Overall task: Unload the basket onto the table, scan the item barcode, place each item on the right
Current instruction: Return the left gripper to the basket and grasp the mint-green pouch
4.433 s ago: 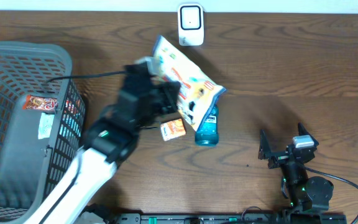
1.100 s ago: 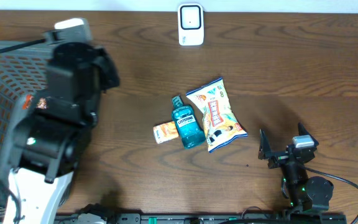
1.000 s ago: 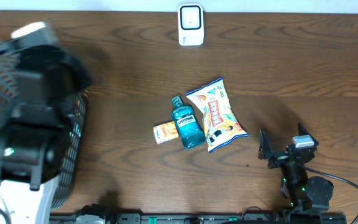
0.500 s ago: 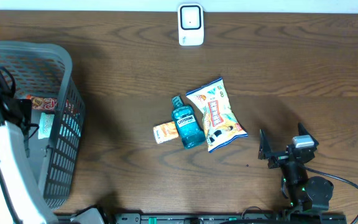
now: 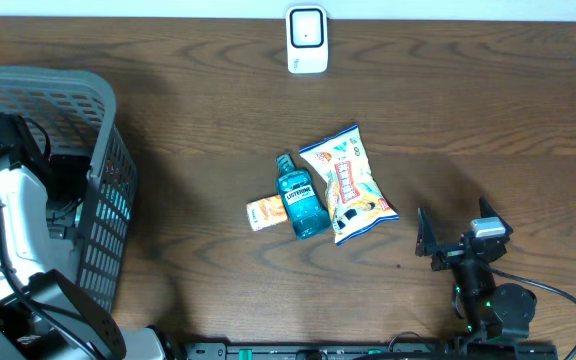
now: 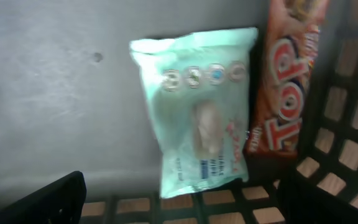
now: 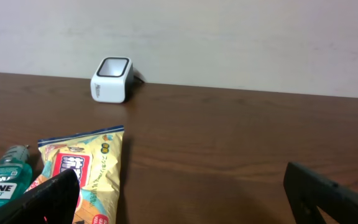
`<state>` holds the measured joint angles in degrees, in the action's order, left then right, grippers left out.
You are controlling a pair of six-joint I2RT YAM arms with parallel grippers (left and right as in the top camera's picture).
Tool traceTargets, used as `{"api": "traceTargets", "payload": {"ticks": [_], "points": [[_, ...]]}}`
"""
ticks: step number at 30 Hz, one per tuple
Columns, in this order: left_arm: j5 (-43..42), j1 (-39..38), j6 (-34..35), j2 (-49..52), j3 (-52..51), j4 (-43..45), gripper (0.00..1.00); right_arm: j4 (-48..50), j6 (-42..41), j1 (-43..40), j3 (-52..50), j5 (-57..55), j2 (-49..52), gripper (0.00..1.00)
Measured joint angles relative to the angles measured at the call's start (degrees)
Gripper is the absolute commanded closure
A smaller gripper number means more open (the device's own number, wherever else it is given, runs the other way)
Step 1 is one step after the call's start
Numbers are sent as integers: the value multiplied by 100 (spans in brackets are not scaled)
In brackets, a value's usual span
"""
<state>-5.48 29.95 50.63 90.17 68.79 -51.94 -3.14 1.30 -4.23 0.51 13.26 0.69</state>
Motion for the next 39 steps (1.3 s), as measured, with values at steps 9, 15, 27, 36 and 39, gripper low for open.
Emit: {"api": "traceTargets", "payload": {"ticks": [9,15,27,36,39], "points": [[-216,0,-286,61,-2,179,2,0,0,0,0,0,0,1],[-212,0,-262,472,-2,229,2,0,0,0,0,0,0,1],[-173,0,-201,1561,57,693,40,0,0,0,0,0,0,1],[-258,164,-577,1421,57,457,67,0,0,0,0,0,0,1],[-260,398,-614,1010,57,302,67,0,0,0,0,0,0,1]]}}
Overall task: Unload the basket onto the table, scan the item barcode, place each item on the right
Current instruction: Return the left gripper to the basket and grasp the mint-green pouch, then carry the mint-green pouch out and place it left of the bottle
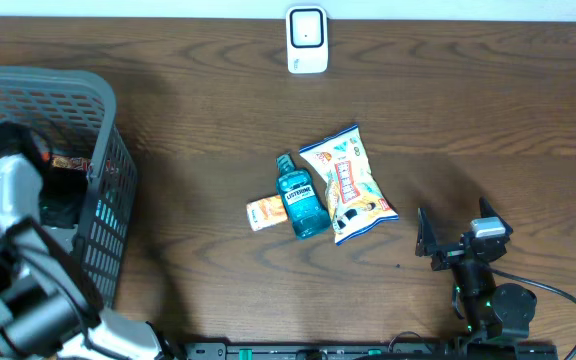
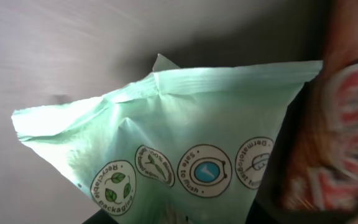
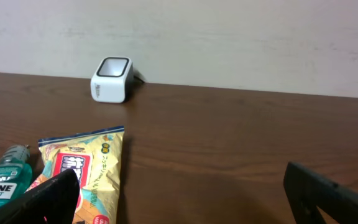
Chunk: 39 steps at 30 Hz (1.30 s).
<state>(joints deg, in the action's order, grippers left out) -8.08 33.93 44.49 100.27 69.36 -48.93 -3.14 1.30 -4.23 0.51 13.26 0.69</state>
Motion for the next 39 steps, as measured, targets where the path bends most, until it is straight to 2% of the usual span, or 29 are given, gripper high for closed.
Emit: {"api": "traceTargets", "payload": {"ticks": [6,10,13,18,24,28,30,33,39], "points": [[-131,693,-44,-2041,269,-37,67,0,0,0,0,0,0,1],[-529,745,-39,-3493,334,181,67,-2,0,0,0,2,0,1],[-925,468,-42,-4483,354,492,67,0,0,0,0,0,0,1],[-1311,-933,-39,-5399,356,752,67,0,0,0,0,0,0,1],[-1106,-3119,-61,-4962,356,848,67,0,0,0,0,2,0,1],[-85,-4885,-92,-3952,358,892,67,0,0,0,0,0,0,1],[345,-5396,-87,-3390,358,881,67,0,0,0,0,2,0,1],[1130,-5921,-90,-2387,358,772,67,2,0,0,0,0,0,1],[2577,-5982,-105,-909,356,256,67,0,0,0,0,0,0,1]]}}
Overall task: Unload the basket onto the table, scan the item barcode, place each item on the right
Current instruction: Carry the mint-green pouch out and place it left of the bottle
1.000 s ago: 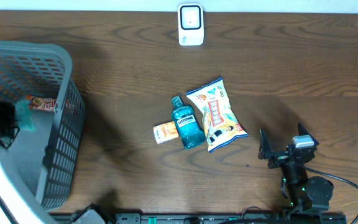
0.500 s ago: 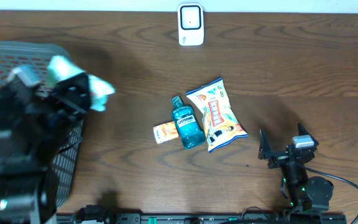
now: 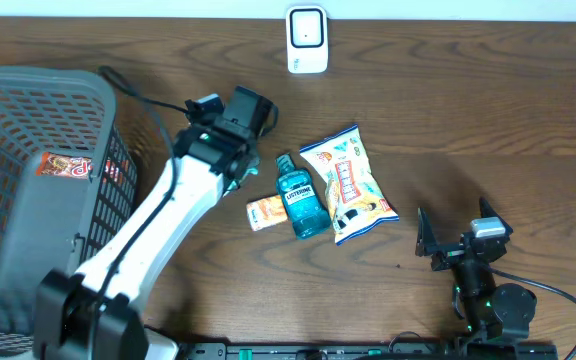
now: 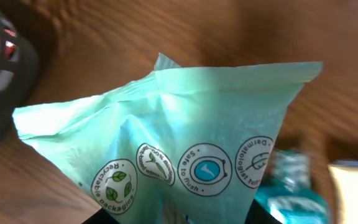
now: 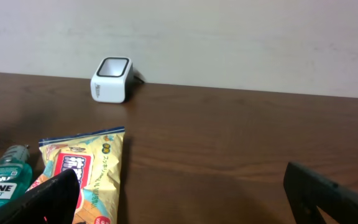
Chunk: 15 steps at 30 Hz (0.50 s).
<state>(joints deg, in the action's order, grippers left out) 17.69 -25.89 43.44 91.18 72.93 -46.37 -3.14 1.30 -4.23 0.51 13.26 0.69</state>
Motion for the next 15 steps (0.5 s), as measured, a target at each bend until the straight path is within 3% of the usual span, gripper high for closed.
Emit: {"api": "traceTargets", "payload": {"ticks": [9,15], "points": [[870,0,-2,1082,0,52,66,0,0,0,0,0,0,1],[699,0,0,1561,0,396,66,0,0,0,0,0,0,1]]}}
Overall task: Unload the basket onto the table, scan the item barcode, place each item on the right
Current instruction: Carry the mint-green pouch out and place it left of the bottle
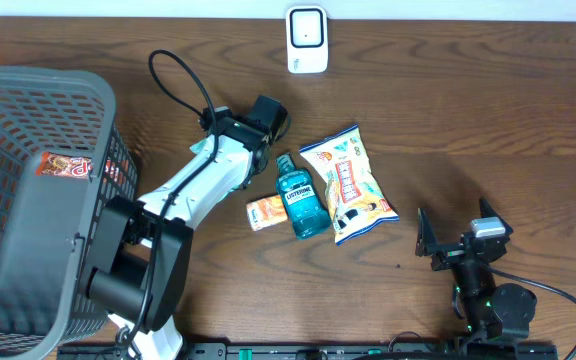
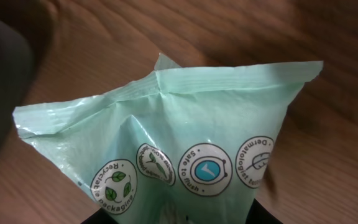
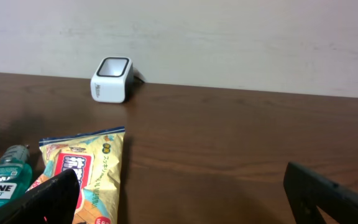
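Note:
A mint-green packet (image 2: 173, 137) with round eco logos fills the left wrist view. My left gripper (image 2: 176, 218) is shut on its lower end and holds it above bare wood. In the overhead view only a sliver of the packet (image 1: 202, 146) shows beside the left arm, just left of the bottle. The white scanner (image 1: 307, 40) stands at the table's far edge, and the right wrist view shows the scanner (image 3: 111, 80) against the wall. My right gripper (image 3: 185, 199) rests open at the front right, holding nothing.
A grey basket (image 1: 108, 100) stands at the left with an orange snack bar (image 1: 66, 165) inside. In the middle of the table lie a blue mouthwash bottle (image 1: 301, 197), a yellow snack bag (image 1: 348, 185) and a small orange packet (image 1: 266, 213).
My left gripper, still shut on the green packet, has shifted a little. The basket edge and the bottle have dropped out of its view, leaving wood beneath. The right arm is unchanged.
My left gripper first hung open over the green packet lying beside the orange bar in the basket. Then it was shut on the packet inside the basket. Later it held the packet over the table near the bottle, where it still is.

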`<state>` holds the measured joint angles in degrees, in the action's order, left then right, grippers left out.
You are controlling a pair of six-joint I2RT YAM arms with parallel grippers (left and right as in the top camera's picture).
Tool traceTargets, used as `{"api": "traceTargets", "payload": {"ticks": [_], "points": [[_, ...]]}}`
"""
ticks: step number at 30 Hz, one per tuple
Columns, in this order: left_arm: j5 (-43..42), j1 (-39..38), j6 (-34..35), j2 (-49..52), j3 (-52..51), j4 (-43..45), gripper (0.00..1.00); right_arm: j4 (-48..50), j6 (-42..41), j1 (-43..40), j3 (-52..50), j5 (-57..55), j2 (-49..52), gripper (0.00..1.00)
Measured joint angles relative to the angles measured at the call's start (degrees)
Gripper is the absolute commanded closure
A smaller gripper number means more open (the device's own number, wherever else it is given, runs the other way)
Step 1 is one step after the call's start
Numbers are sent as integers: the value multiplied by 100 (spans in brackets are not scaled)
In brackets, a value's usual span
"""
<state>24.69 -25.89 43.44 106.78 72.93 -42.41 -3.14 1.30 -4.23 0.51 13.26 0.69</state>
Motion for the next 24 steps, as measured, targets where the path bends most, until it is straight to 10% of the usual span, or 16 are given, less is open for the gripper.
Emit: {"api": "traceTargets", "payload": {"ticks": [10,11,12,13,24], "points": [[-815,-87,-688,343,0,195,62,0,0,0,0,0,0,1],[-870,-129,-734,350,0,195,48,0,0,0,0,0,0,1],[-940,-190,-767,350,0,197,9,0,0,0,0,0,0,1],[-988,-284,-813,350,0,192,2,0,0,0,0,0,0,1],[-1141,-643,-1097,-662,140,-417,2,0,0,0,0,0,0,1]]}}
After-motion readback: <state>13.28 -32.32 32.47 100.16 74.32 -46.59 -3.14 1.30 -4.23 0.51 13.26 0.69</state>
